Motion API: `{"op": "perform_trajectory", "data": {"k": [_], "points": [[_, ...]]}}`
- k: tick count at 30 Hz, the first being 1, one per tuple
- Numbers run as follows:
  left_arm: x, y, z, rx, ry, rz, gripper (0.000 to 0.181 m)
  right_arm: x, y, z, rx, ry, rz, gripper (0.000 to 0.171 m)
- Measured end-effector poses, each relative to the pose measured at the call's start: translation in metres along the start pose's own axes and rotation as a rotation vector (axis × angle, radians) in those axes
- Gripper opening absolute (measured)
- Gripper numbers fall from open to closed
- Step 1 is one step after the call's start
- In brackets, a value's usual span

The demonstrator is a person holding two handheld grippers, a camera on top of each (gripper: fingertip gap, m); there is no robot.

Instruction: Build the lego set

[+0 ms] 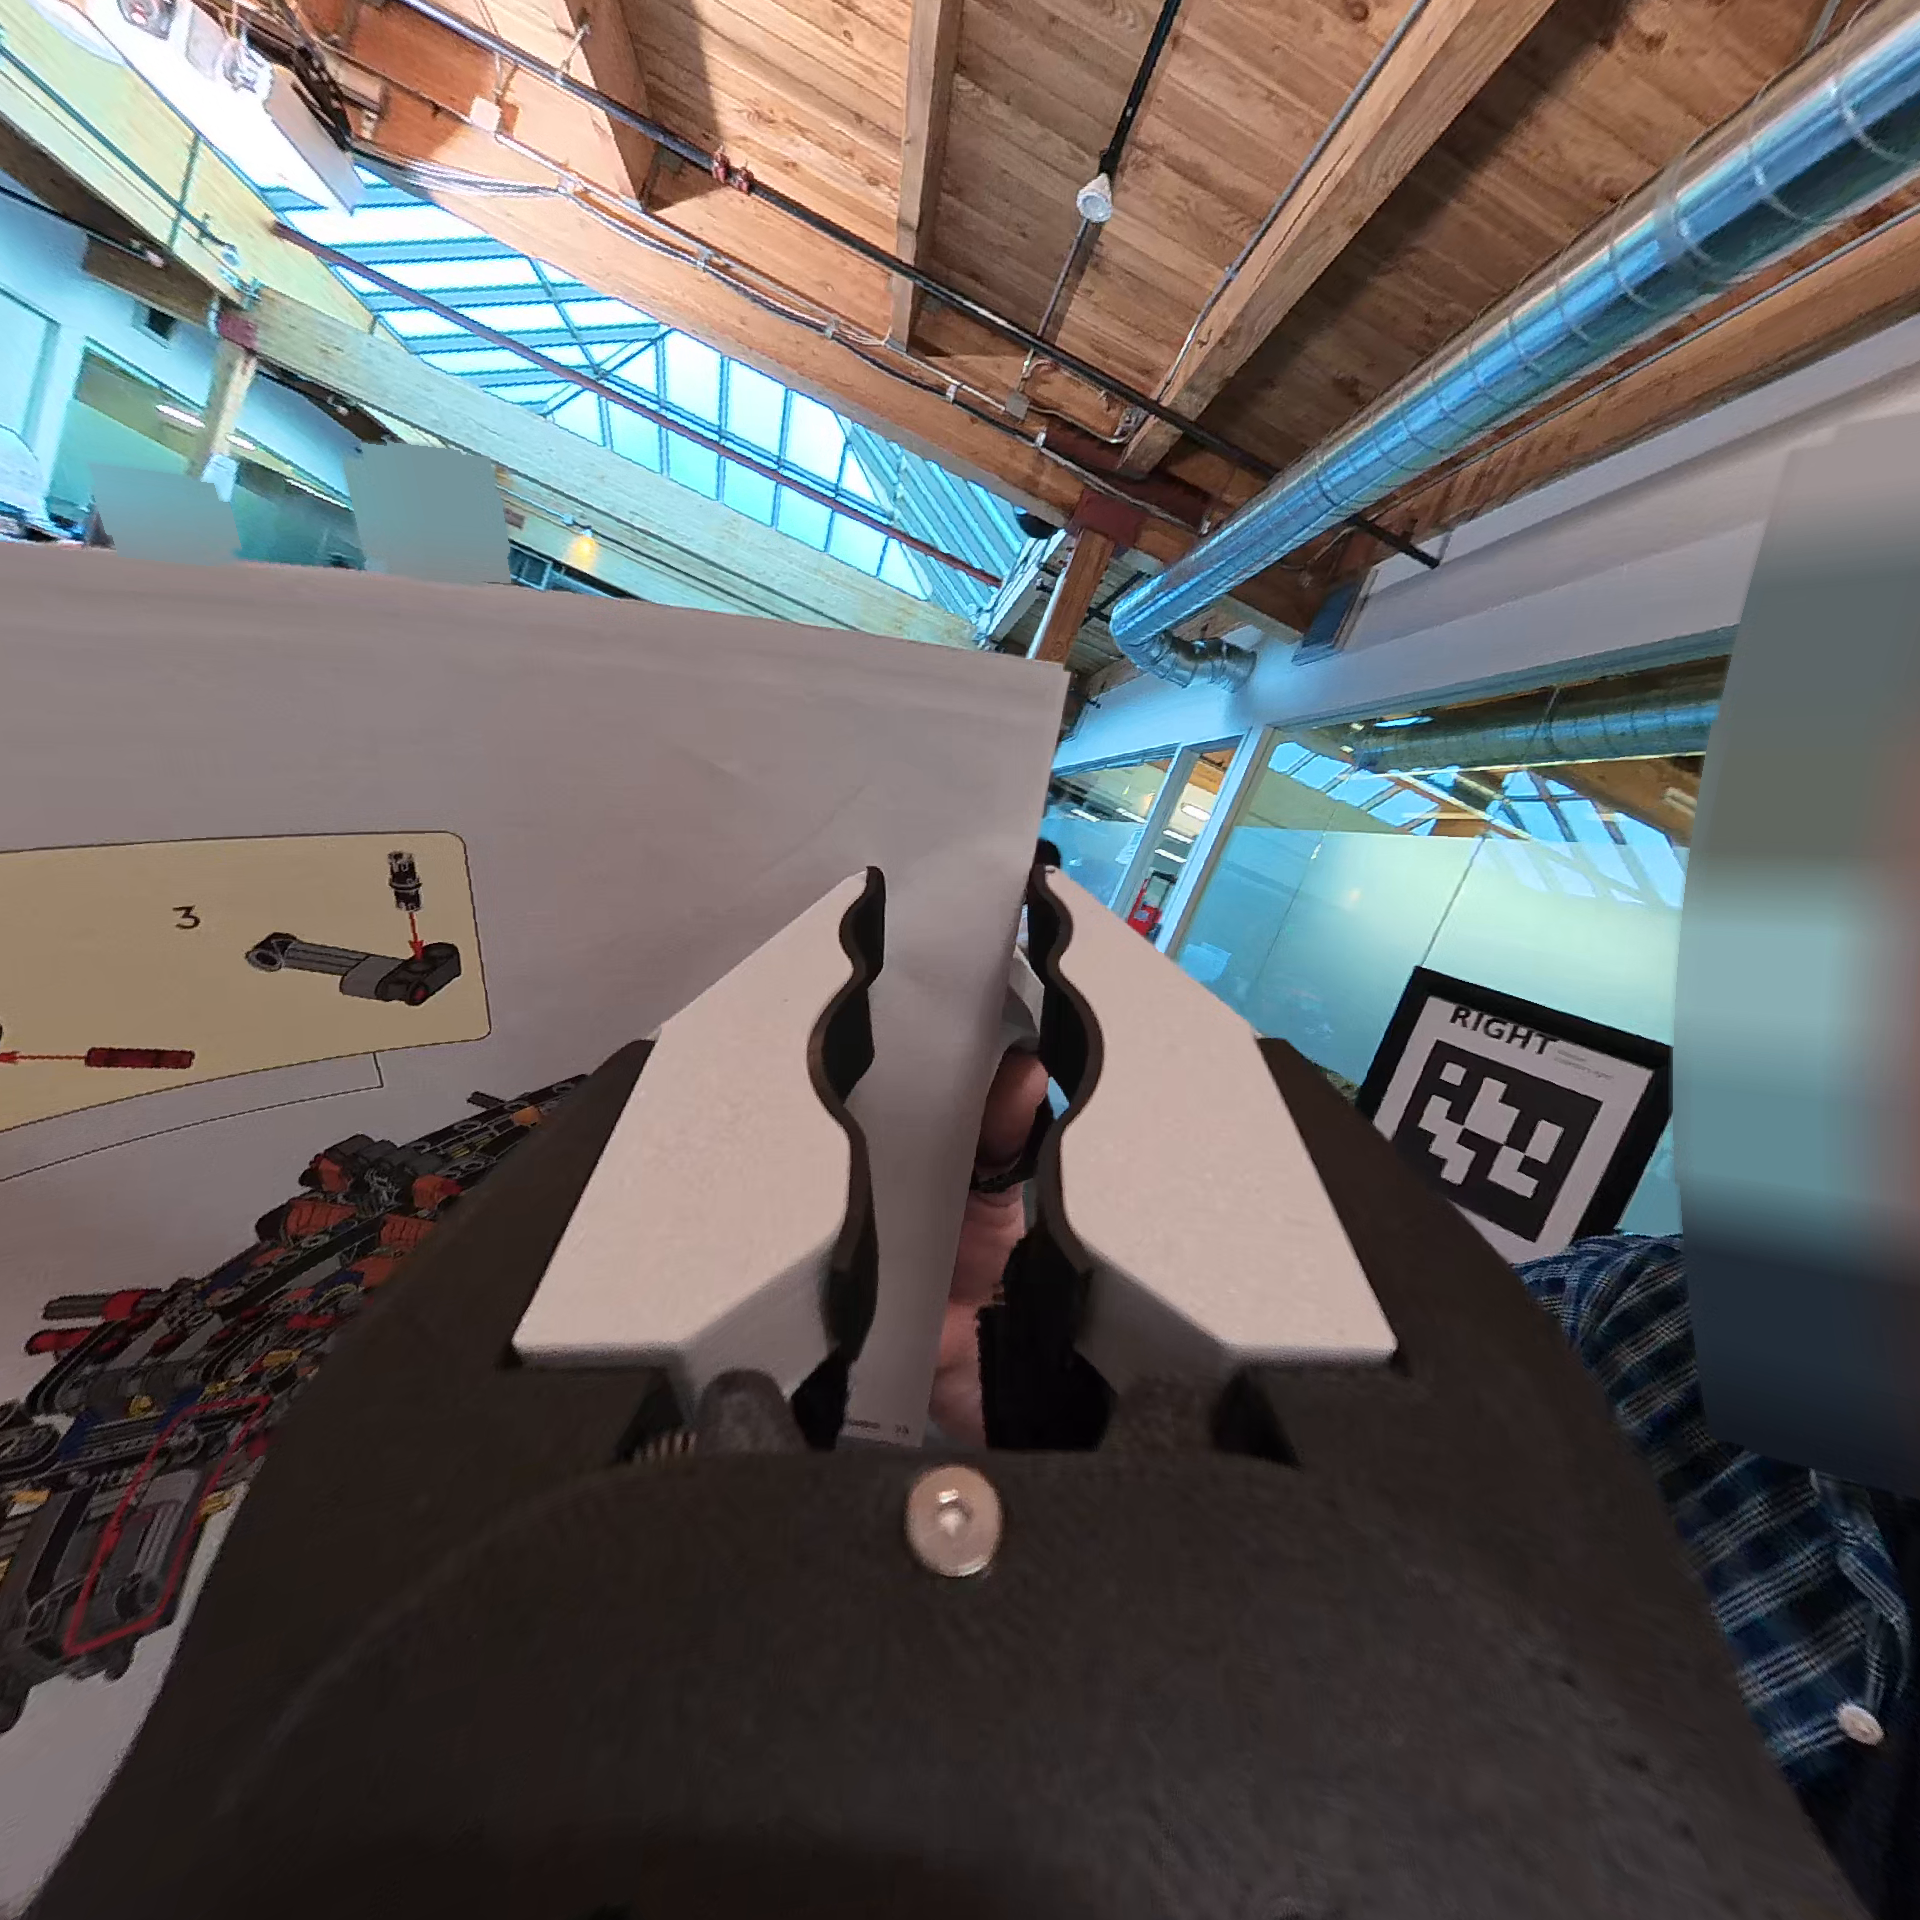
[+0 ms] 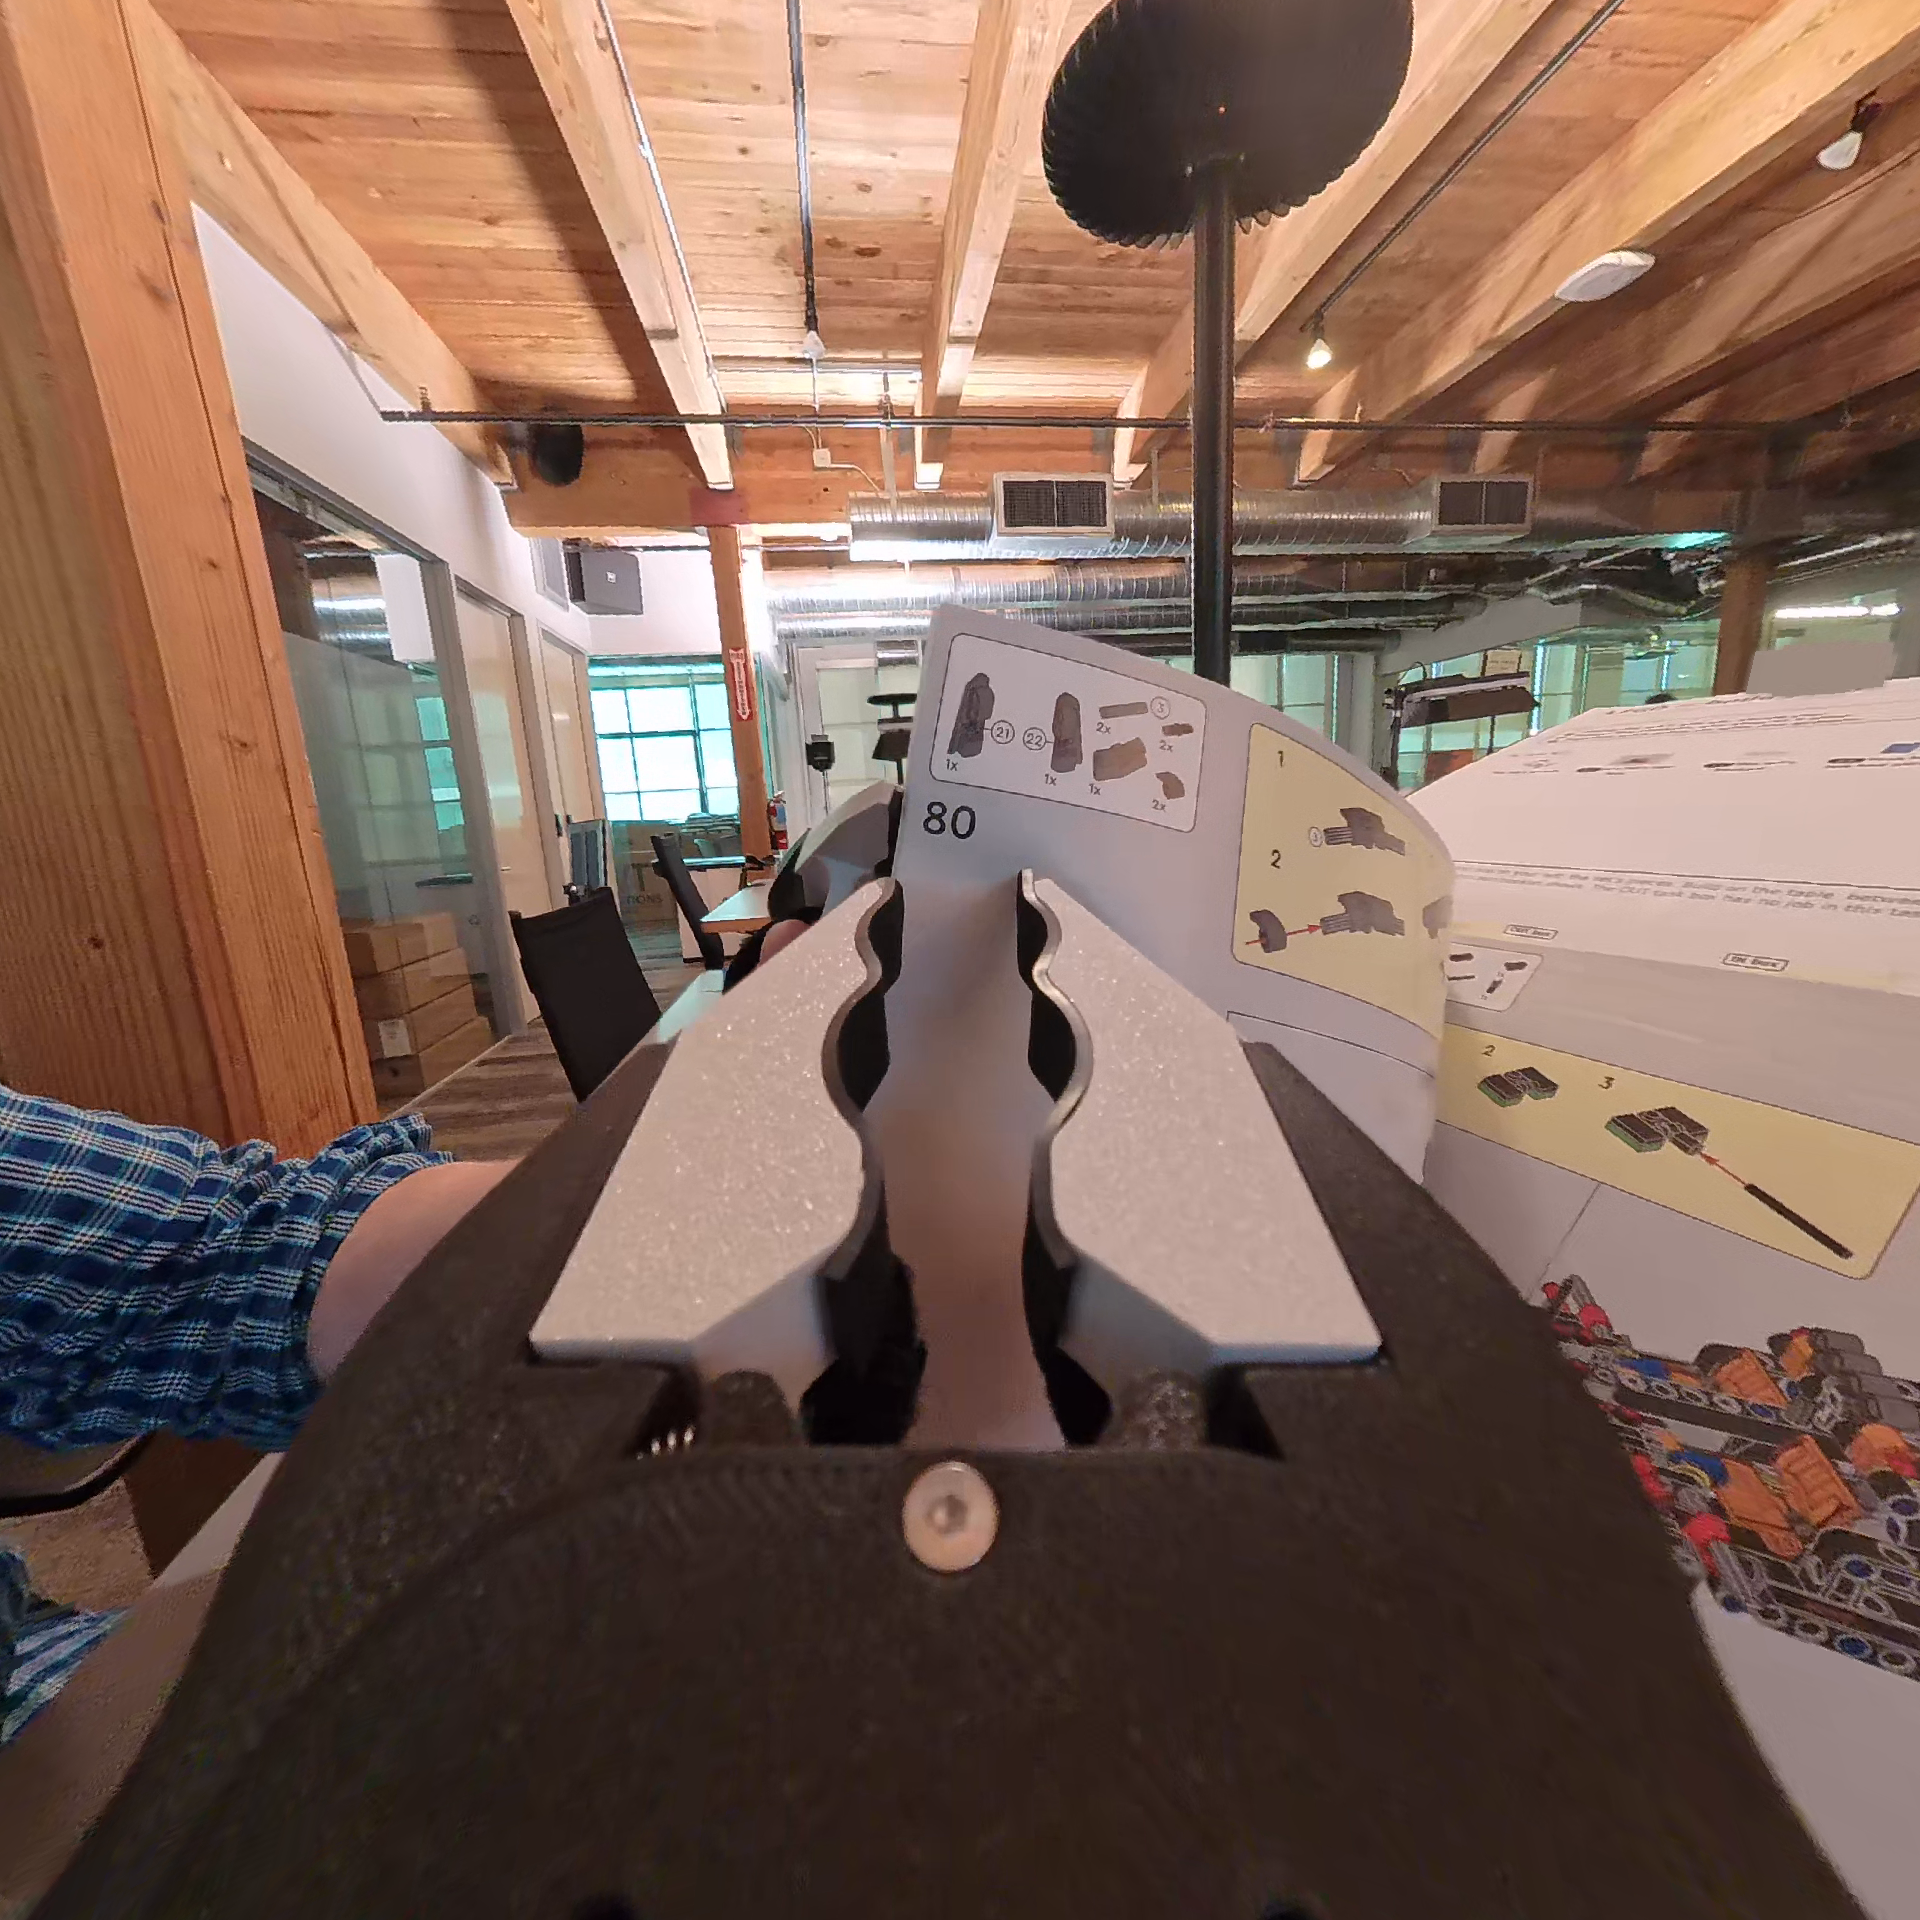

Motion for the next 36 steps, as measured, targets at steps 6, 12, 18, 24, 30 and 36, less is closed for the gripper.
{"op": "perform_trajectory", "data": {"k": [6, 12, 18, 24, 30, 36], "points": [[0.0, -0.004, 0.002, -0.032, 0.006, -0.046, 0.025, 0.0, 0.003, -0.001, 0.024, 0.024, 0.026, 0.022], [0.001, -0.006, 0.003, -0.067, 0.01, -0.086, 0.026, 0.0, 0.007, -0.003, 0.047, 0.046, 0.047, 0.022], [0.0, -0.009, 0.004, -0.093, 0.017, -0.123, 0.026, 0.0, 0.012, -0.006, 0.061, 0.06, 0.062, 0.022], [-0.001, -0.01, 0.006, -0.095, 0.017, -0.129, 0.025, 0.001, 0.012, -0.006, 0.06, 0.059, 0.06, 0.021], [-0.001, -0.009, 0.006, -0.086, -0.001, -0.097, 0.006, 0.003, 0.014, -0.006, 0.053, 0.053, 0.055, 0.025], [-0.001, -0.009, 0.011, -0.061, 0.004, -0.084, 0.0, 0.005, 0.015, -0.008, 0.04, 0.05, 0.047, 0.024]]}}
Point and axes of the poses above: each gripper's, where its closed fingertips meet, z out along the fingers, x out of its top, y = z × x across the jaws, the point moved 8 cm from there along -z, back along the fingers, and after that the axes turned 13 degrees about x, right-handed, at the moved point
